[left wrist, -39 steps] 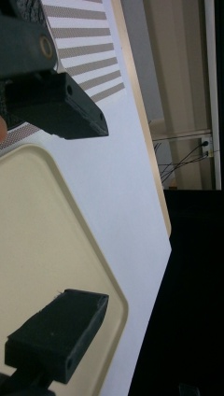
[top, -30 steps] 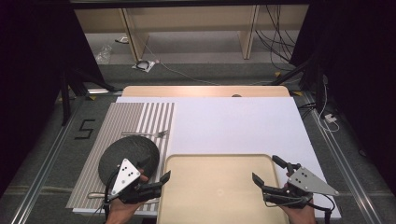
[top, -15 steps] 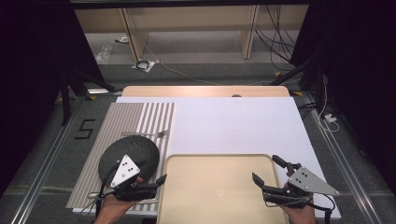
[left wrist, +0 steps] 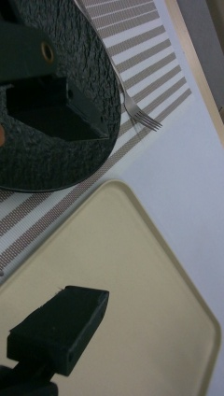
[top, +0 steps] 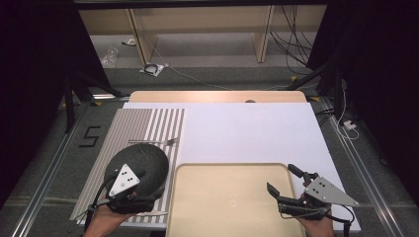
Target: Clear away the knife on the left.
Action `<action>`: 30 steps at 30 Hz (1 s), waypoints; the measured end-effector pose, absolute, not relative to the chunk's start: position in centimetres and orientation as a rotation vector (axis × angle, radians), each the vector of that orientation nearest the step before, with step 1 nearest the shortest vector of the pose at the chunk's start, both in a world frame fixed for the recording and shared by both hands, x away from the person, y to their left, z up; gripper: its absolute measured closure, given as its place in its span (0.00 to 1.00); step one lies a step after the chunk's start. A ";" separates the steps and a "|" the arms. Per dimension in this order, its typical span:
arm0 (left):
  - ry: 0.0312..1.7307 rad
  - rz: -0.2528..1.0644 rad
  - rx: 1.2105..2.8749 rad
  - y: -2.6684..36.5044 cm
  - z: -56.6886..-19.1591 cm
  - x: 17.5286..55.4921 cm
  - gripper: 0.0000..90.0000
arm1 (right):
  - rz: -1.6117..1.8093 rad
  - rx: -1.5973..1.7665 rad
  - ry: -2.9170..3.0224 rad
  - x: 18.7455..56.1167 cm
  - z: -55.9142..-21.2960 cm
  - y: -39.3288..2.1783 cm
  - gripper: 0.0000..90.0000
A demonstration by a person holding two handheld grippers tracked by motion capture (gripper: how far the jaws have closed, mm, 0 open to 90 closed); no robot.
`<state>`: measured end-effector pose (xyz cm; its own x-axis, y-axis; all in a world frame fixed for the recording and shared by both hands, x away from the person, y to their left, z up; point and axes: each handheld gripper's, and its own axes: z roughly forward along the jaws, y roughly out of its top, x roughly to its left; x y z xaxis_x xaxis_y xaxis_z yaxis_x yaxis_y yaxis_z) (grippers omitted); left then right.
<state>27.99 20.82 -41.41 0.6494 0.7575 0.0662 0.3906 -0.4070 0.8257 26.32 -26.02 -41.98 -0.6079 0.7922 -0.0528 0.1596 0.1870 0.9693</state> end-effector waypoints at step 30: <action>0.952 0.509 2.360 24.7 -42.8 27.6 0.22 | 1.442 0.877 1.916 26.3 -42.0 -25.8 0.18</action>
